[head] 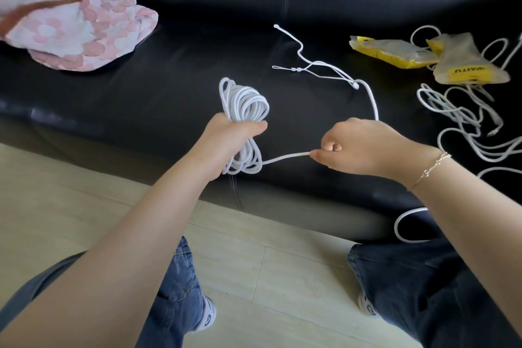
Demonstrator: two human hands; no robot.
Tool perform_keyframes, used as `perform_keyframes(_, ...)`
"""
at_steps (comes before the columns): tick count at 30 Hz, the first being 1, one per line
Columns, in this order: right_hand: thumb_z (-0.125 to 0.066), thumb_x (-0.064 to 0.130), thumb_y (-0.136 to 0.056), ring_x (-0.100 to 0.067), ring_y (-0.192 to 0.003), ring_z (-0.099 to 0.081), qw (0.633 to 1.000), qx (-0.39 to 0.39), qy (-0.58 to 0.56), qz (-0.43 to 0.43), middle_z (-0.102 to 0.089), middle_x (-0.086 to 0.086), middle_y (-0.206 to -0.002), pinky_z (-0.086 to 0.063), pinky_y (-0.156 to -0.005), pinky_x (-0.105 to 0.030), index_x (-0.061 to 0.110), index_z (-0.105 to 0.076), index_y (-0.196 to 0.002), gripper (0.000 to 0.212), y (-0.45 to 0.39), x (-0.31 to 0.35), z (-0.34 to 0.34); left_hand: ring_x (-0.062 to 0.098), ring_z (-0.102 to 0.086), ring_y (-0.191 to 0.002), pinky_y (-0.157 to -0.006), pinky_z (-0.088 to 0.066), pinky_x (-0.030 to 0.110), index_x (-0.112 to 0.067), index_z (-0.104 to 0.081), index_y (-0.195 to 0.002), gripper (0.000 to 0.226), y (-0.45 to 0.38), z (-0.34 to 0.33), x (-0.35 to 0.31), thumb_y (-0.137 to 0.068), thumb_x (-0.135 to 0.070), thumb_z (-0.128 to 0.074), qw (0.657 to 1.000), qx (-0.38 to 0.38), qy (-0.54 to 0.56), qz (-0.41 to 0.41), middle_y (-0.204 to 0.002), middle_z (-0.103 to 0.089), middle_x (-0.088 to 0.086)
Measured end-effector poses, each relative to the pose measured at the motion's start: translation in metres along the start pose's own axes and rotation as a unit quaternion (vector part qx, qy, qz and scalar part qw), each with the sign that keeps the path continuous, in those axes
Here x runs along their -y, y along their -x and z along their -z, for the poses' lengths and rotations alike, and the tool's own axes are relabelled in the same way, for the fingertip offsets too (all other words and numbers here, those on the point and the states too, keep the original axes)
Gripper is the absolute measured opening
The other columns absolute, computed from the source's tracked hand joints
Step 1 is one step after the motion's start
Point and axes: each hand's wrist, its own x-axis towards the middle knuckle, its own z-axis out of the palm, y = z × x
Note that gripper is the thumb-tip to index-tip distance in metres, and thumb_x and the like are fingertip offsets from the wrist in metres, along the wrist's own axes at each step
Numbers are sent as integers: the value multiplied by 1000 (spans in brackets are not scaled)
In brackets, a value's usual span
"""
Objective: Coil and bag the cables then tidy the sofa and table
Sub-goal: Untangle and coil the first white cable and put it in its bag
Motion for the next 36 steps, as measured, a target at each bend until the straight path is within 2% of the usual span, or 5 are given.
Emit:
perform_keyframes(9, -42, 22, -99, -7, -65, -49, 996, -18, -84, 9, -51, 10, -71, -34, -56, -24, 23, -60, -90, 21, -2, -3, -3, 24, -67, -83, -84, -54, 38, -14, -67, -96, 20, -6, -2, 8, -87, -31, -72, 999, 42, -14, 28, -90, -69, 8)
perform_keyframes(16, -51, 17, -97, -3, -51, -47, 968, -135, -209, 28, -50, 10, -59, -32, -49, -12, 14, -65, -85, 19, -7, 2, -12, 20, -74, -91, -84, -58, 39, -17, -63, -109, 18, 2, -10, 8, -93, -25, -65, 983, 160, 78, 46, -96, -77, 7)
perform_keyframes(25, -55, 17, -96, 8, -55, -50, 970, -143, -193, 36, -50, 14, -58, -33, -51, -7, 14, -69, -88, 16, -7, 5, -9, 24, -74, -89, -93, -55, 43, -12, -65, -109, 28, 12, -19, 4, -90, -32, -67, 967, 210, 112, 88, -96, -77, 8)
perform_keyframes(30, -53, 22, -99, -5, -50, -52, 967, -104, -228, 36, -55, 7, -62, -43, -53, -17, 13, -63, -89, 17, -3, 8, -5, 21, -68, -69, -77, -55, 35, -11, -72, -75, 22, 14, -18, 3, -78, -32, -77, 971, 213, 69, 80, -76, -72, 6)
perform_keyframes(36, -54, 41, -95, -13, -72, -61, 990, -53, -125, 24, -62, 9, -69, -50, -69, -30, 19, -67, -78, 31, -1, -1, 3, 24, -65, -79, -82, -58, 34, -9, -62, -69, 17, 11, -17, 3, -85, -13, -68, 972, 200, 86, 93, -64, -62, 6)
